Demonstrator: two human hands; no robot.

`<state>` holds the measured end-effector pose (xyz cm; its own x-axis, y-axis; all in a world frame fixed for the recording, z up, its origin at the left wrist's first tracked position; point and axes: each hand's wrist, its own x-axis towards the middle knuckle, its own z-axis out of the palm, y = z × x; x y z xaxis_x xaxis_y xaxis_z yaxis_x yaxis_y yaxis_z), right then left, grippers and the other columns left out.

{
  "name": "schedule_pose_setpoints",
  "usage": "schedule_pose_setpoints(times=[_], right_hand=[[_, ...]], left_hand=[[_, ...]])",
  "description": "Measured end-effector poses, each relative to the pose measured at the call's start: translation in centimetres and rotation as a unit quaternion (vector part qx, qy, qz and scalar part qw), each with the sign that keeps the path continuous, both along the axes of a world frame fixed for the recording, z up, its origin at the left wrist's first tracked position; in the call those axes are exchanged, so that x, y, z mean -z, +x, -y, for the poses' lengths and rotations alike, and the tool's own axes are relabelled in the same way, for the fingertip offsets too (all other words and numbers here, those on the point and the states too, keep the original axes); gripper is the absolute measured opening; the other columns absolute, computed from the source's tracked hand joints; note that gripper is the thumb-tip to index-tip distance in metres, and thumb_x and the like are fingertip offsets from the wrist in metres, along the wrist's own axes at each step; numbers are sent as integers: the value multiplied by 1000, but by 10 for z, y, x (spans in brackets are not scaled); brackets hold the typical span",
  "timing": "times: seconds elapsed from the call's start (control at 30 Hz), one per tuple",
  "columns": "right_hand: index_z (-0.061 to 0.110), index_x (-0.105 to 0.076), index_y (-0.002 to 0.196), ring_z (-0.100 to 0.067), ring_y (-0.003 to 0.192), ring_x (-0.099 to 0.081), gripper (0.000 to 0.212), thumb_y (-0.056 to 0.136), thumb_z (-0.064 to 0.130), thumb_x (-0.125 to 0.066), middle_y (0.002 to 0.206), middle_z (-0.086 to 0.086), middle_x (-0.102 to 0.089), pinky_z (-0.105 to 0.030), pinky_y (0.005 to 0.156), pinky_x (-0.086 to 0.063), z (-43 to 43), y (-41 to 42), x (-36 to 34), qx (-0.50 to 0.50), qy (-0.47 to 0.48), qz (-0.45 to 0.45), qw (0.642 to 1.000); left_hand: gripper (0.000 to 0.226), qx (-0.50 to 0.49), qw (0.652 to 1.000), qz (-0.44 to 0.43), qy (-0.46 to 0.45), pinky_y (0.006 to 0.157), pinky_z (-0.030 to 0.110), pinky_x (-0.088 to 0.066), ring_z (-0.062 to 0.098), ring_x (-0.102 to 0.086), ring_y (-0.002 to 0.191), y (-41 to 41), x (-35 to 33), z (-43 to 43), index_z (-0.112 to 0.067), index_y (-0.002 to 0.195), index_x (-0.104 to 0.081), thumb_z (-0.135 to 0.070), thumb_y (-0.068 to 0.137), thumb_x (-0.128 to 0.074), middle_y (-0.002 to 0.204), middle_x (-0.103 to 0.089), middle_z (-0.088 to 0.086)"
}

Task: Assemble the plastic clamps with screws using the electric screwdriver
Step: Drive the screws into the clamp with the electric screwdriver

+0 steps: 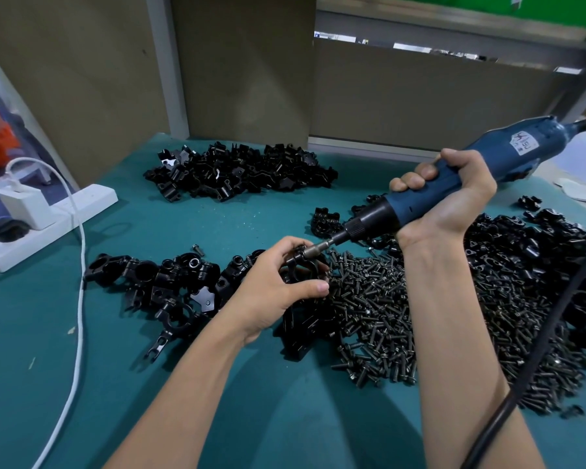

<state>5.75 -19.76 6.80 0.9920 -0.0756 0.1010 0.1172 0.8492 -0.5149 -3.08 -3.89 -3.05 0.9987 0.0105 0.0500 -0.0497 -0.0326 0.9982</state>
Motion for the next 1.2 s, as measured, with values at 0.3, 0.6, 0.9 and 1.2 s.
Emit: schedule_pose_setpoints(times=[0.3,0.6,0.9,1.2], right_hand=[[16,-45,60,-12,41,-36,24,84,14,-48,51,3,-41,-21,46,-36,0,-5,-3,-9,-14,22,1000],[11,-51,83,-10,37,-37,23,61,15,-59,46,3,-42,-18,44,-29,16,-19,-14,-176,9,221,959],[16,-51,79,-10,40,-36,12,71,21,-43,47,6,-41,-21,46,-30,29,-15,-19,-35,-25,168,985],[15,-51,79,-9,40,-38,10,72,20,-46,49,6,-45,-20,45,-33,16,-13,-12,-59,-41,166,984]], left_hand=[[52,47,996,-18,-70,96,40,-55,32,-71,100,0,1,-1,-14,115,-62,-10,67,-82,106,-72,14],[49,39,986,-3,-161,96,43,-54,34,-69,101,1,2,-4,-11,106,-62,-5,64,-85,100,-73,11],[44,35,943,18,-330,77,26,-59,29,-72,91,1,0,-9,-9,103,-60,10,65,-70,85,-75,7],[41,31,963,34,-265,77,32,-59,33,-72,88,2,1,-8,-20,93,-74,3,60,-79,97,-69,8]])
